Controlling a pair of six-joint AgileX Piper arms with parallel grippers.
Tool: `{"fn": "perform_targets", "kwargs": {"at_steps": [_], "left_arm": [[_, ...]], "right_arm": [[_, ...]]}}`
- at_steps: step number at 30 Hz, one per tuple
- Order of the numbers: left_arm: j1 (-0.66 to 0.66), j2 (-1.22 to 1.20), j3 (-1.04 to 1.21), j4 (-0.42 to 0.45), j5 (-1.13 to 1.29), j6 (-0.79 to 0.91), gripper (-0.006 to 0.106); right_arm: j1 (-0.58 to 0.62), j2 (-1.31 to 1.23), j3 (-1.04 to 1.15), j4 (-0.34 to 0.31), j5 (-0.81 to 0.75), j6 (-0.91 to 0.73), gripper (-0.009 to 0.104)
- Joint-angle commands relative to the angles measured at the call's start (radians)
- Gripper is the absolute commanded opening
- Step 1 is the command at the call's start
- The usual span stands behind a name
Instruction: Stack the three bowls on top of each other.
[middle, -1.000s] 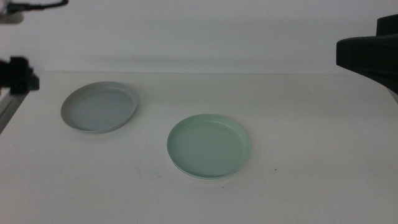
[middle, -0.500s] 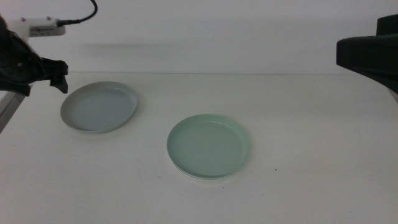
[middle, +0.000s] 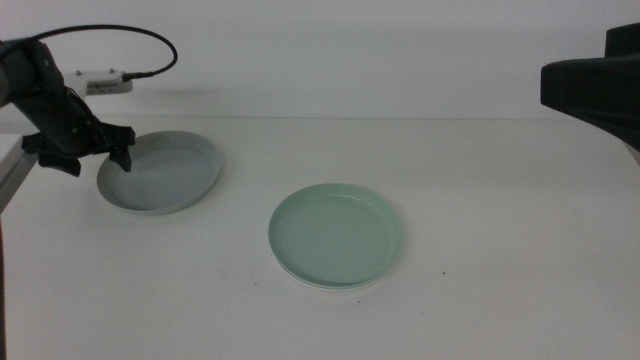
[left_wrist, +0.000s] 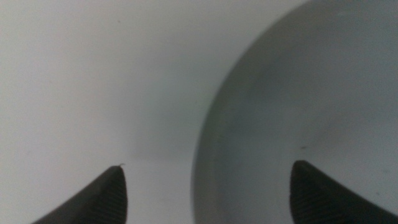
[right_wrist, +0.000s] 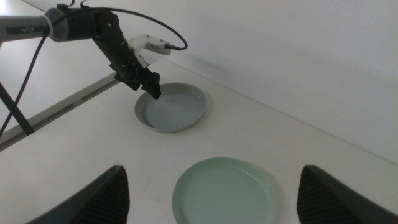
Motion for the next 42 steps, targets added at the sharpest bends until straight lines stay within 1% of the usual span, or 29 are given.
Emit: {"fn": "perform_targets", "kwargs": {"at_steps": [1, 2, 5, 11, 13, 14, 15, 19, 21, 24, 27, 29, 32, 37, 42], "left_arm": [[0.000, 0.010, -0.011, -0.004, -0.020, -0.004, 0.081], [0.000, 0.015, -0.011, -0.004, -0.022, -0.002, 0.078], [0.000, 0.030, -0.011, -0.023, -0.023, 0.003, 0.064], [0.000, 0.059, -0.011, -0.044, 0.011, 0.003, 0.022], [0.000, 0.049, -0.011, -0.023, 0.028, 0.001, 0.006], [0.000, 0.040, -0.011, -0.017, 0.039, 0.001, 0.000], [0.000, 0.026, -0.011, -0.011, 0.050, 0.001, -0.002], [0.000, -0.061, -0.009, -0.013, 0.103, -0.005, -0.002], [-0.002, -0.112, -0.001, -0.069, 0.136, -0.001, -0.002], [-0.030, -0.203, 0.071, -0.156, 0.136, 0.037, -0.002], [-0.075, -0.292, 0.177, -0.190, 0.079, 0.056, -0.002], [-0.114, -0.331, 0.241, -0.205, 0.047, 0.056, -0.002], [-0.186, -0.358, 0.306, -0.253, 0.030, 0.056, -0.002], [-0.351, -0.358, 0.346, -0.255, -0.024, 0.052, -0.002], [-0.478, -0.332, 0.362, -0.253, -0.115, 0.010, -0.002]], "right_arm": [[-0.002, -0.003, 0.004, -0.001, -0.008, -0.008, 0.091], [-0.002, -0.003, 0.004, -0.001, -0.008, -0.008, 0.091], [-0.002, -0.003, 0.004, -0.001, -0.008, -0.008, 0.091], [-0.002, -0.003, 0.004, -0.001, -0.008, -0.008, 0.091], [-0.002, -0.003, 0.004, -0.001, -0.008, -0.008, 0.091], [-0.002, -0.003, 0.004, -0.001, -0.008, -0.008, 0.091], [-0.002, -0.003, 0.004, -0.001, -0.008, -0.008, 0.091], [-0.002, -0.003, 0.004, -0.001, -0.008, -0.008, 0.091], [-0.002, -0.003, 0.004, -0.001, -0.008, -0.008, 0.091], [-0.002, -0.003, 0.004, -0.001, -0.008, -0.008, 0.091], [-0.002, -0.003, 0.004, -0.001, -0.008, -0.008, 0.091], [-0.002, -0.003, 0.004, -0.001, -0.008, -0.008, 0.091], [-0.002, -0.003, 0.004, -0.001, -0.008, -0.008, 0.091], [-0.002, -0.003, 0.004, -0.001, -0.008, -0.008, 0.091], [-0.002, -0.003, 0.004, -0.001, -0.008, -0.008, 0.091]]}}
